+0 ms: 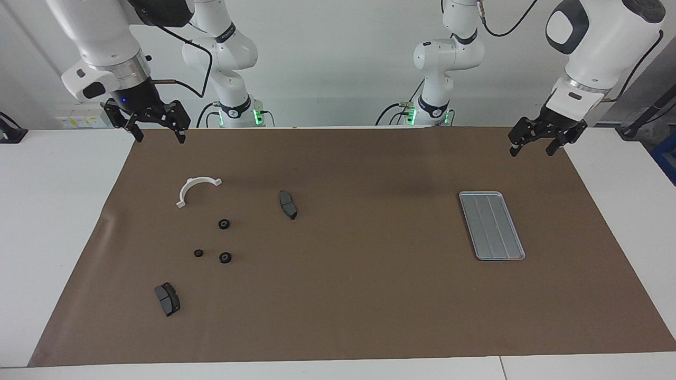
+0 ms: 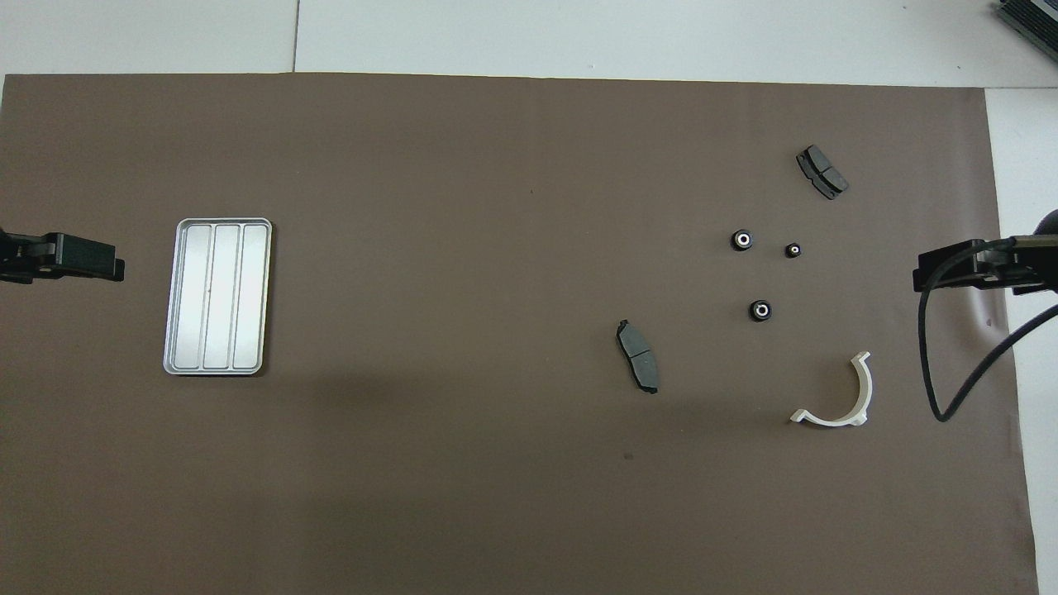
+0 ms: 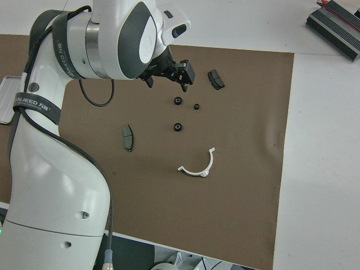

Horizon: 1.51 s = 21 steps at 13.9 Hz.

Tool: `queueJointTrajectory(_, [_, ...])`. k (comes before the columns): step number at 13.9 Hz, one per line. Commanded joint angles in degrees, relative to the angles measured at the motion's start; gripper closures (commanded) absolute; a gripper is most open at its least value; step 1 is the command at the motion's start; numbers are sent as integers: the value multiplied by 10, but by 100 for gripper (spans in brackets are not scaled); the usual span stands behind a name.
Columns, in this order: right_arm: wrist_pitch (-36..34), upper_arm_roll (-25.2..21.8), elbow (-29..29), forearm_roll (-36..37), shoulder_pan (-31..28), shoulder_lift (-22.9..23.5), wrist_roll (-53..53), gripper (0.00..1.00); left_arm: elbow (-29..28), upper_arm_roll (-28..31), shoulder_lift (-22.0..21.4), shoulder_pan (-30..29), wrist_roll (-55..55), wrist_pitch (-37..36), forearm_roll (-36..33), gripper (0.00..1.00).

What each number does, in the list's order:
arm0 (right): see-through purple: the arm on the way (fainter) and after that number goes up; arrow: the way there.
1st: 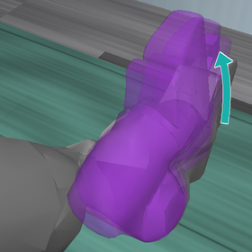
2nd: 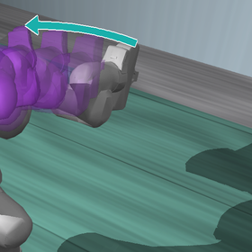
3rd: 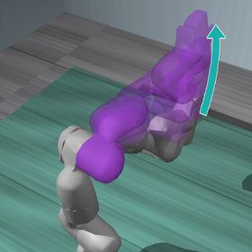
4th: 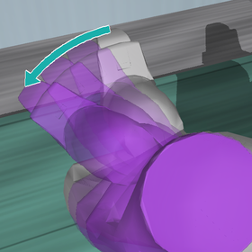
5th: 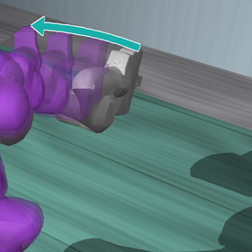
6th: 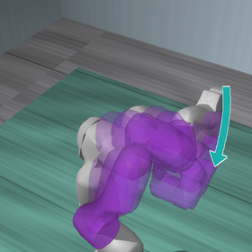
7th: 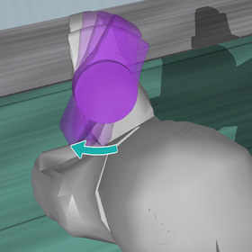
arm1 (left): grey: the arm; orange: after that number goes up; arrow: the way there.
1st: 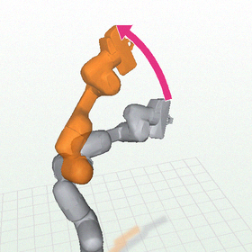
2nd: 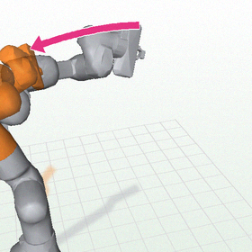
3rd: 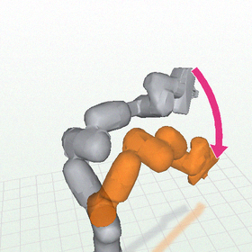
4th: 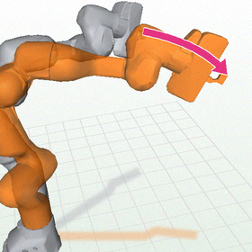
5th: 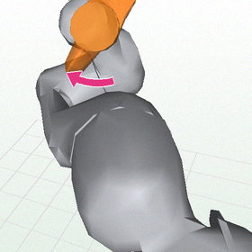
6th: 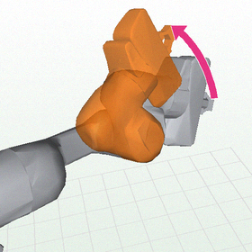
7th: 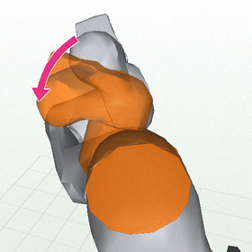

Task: Pick bearing gear from pile to tray

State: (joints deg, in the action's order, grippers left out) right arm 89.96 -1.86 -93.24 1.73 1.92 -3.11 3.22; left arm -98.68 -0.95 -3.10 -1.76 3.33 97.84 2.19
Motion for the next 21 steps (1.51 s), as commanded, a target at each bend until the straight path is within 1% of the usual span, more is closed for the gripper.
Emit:
queueJointTrajectory(1, [8,2,-21,2,-4,-19,-14,0,-19,3,-17,4,-6,3,-1,0])
queueJointTrajectory(5, [10,2,-25,2,-4,-20,-13,0,-19,3,-17,4,-6,3,-1,0])
queueJointTrajectory(9, [19,2,-46,2,-4,-22,-15,0,-19,3,-17,4,-6,3,-1,0])
queueJointTrajectory(10, [37,2,-54,1,-4,-19,-15,0,-19,3,-17,3,-6,3,-1,0])
queueJointTrajectory(12, [100,2,-100,0,2,-22,-16,0,-19,3,-17,3,-6,3,-1,0])
queueJointTrajectory(13, [120,2,-115,0,2,-18,-17,0,-19,3,-17,4,-6,3,-1,0])
queueJointTrajectory(17, [196,4,-146,0,15,28,-20,0,-19,3,-17,3,-6,3,-1,0])
queueJointTrajectory(21, [279,5,-208,0,25,53,-33,0,-19,3,-17,4,-6,3,-1,0])
